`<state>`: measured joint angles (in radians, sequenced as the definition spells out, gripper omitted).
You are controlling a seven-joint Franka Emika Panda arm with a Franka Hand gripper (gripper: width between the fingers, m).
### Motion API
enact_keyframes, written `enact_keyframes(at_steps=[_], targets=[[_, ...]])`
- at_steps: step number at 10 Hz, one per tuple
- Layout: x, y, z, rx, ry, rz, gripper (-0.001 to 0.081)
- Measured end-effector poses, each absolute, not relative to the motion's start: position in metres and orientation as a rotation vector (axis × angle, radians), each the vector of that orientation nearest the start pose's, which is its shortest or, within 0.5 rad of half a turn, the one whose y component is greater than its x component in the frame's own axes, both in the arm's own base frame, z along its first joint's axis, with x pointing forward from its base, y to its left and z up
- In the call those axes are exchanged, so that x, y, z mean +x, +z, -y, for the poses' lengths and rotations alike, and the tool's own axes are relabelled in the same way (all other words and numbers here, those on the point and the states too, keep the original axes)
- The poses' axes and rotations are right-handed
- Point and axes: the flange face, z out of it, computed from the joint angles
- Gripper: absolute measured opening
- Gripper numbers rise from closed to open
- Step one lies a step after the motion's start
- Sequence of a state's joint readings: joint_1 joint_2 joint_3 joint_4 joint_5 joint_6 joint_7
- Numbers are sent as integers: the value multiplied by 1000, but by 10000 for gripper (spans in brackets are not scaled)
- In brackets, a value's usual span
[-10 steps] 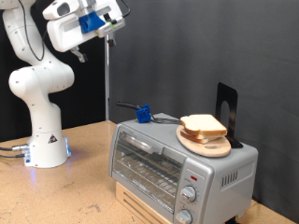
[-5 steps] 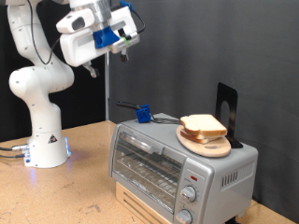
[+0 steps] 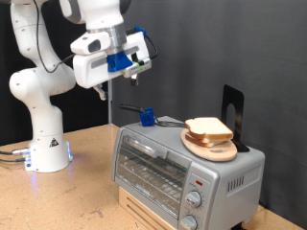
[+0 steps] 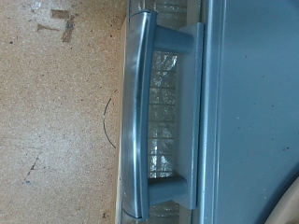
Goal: Make a piece of toast with the oven
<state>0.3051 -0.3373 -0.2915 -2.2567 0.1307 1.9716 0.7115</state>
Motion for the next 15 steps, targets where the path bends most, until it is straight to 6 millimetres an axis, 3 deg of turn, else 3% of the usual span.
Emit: enact_keyframes(at_steps=[3,5,11,15], targets=[[459,500,-7,-2586,106,-1070,808],[458,491,-12,-2554,117,-1083,808],[443,420,-41,-2659,103,-1075,808],[433,384,-38,-2686,47,-1159,808]])
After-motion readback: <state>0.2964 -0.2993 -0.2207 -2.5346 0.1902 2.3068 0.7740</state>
